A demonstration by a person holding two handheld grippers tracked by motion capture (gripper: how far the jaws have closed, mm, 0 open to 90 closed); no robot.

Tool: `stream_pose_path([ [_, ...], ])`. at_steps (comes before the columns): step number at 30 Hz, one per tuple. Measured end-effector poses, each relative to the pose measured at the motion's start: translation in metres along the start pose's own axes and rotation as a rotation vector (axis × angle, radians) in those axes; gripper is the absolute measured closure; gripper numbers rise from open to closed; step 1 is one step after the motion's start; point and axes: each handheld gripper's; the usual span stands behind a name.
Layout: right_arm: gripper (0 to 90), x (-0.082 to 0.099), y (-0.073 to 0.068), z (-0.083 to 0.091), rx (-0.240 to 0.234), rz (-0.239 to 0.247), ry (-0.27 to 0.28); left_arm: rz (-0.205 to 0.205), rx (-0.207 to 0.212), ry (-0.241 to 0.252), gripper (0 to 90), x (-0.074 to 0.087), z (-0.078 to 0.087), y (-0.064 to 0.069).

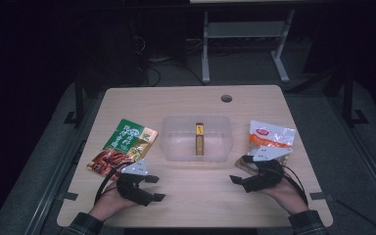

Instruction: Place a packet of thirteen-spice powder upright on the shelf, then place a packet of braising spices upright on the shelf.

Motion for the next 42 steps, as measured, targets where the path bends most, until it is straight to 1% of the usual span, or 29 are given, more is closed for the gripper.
stream_pose_path([
  [4, 12.9, 0.017, -0.004, 0.005, 0.013, -0.031, -0.011, -0.005, -0.005, -0.010, 24.3, 0.001, -0.001, 0.002],
  [5, 12.9, 0.021, -0.005, 0.007, 0.014, -0.038, -0.003, -0.016, -0.009, -0.020, 24.1, 0.002, -0.001, 0.002],
  [6, 12.9, 0.025, -0.007, 0.008, 0.015, -0.042, -0.006, -0.021, -0.011, -0.026, 24.1, 0.002, -0.001, 0.002],
  [7, 12.9, 0.028, -0.008, 0.010, 0.022, -0.045, -0.009, -0.007, -0.011, -0.022, 24.1, 0.002, -0.001, 0.003],
  [8, 12.9, 0.031, -0.008, 0.011, 0.034, -0.044, -0.014, -0.008, -0.013, -0.024, 24.1, 0.002, 0.000, 0.002],
  [10, 13.0, 0.035, -0.008, 0.012, 0.043, -0.056, -0.017, -0.002, -0.022, -0.019, 24.1, 0.002, 0.002, 0.002],
  [11, 13.1, 0.037, -0.008, 0.011, 0.046, -0.069, -0.021, -0.003, -0.027, -0.017, 24.1, 0.002, 0.003, 0.001],
  [12, 13.0, 0.037, -0.007, 0.010, 0.046, -0.069, -0.022, 0.006, -0.033, -0.012, 24.1, 0.002, 0.004, 0.001],
  [13, 13.0, 0.037, -0.006, 0.009, 0.047, -0.075, -0.029, 0.005, -0.042, -0.011, 24.1, 0.002, 0.006, 0.000],
  [14, 13.0, 0.037, -0.005, 0.008, 0.050, -0.076, -0.036, 0.012, -0.046, -0.011, 24.1, 0.002, 0.007, 0.000],
  [15, 13.0, 0.037, -0.004, 0.006, 0.044, -0.079, -0.044, 0.008, -0.056, -0.008, 24.1, 0.003, 0.009, -0.001],
  [16, 13.0, 0.037, -0.004, 0.005, 0.047, -0.071, -0.053, 0.003, -0.067, -0.013, 24.1, 0.003, 0.011, -0.002],
  [17, 13.1, 0.037, -0.004, 0.004, 0.053, -0.064, -0.052, 0.007, -0.077, -0.019, 24.1, 0.004, 0.012, -0.002],
  [19, 13.1, 0.037, -0.005, 0.002, 0.052, -0.067, -0.059, 0.011, -0.096, -0.021, 24.1, 0.004, 0.016, -0.004],
  [22, 13.1, 0.037, -0.006, -0.001, 0.047, -0.048, -0.069, 0.025, -0.115, -0.012, 24.1, 0.005, 0.022, -0.008],
  [25, 13.0, 0.037, -0.007, -0.003, 0.038, -0.049, -0.082, 0.035, -0.146, -0.008, 24.1, 0.004, 0.029, -0.012],
  [27, 12.9, 0.036, -0.008, -0.004, 0.032, -0.033, -0.090, 0.051, -0.163, -0.001, 24.1, 0.004, 0.034, -0.015],
  [30, 12.5, 0.036, -0.009, -0.006, 0.028, -0.023, -0.096, 0.071, -0.200, 0.012, 24.2, 0.004, 0.043, -0.022],
  [31, 12.5, 0.036, -0.010, -0.006, 0.027, -0.022, -0.098, 0.071, -0.212, 0.012, 24.2, 0.004, 0.046, -0.024],
  [34, 12.5, 0.036, -0.010, -0.007, 0.026, -0.023, -0.105, 0.090, -0.250, 0.014, 24.2, 0.004, 0.056, -0.031],
  [38, 12.5, 0.036, -0.010, -0.008, 0.024, -0.021, -0.115, 0.137, -0.289, 0.044, 24.2, 0.004, 0.066, -0.042],
  [40, 12.5, 0.037, -0.011, -0.007, 0.023, -0.021, -0.117, 0.154, -0.308, 0.044, 24.2, 0.004, 0.070, -0.048],
  [42, 12.5, 0.037, -0.011, -0.007, 0.023, -0.026, -0.120, 0.169, -0.339, 0.041, 24.2, 0.004, 0.074, -0.054],
])
Point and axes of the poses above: each handheld gripper's, and its own axes: z roughly backward along the jaws, x roughly out of its underside, y roughly to its right, and after that the axes turned 1 degree about -x, right-handed
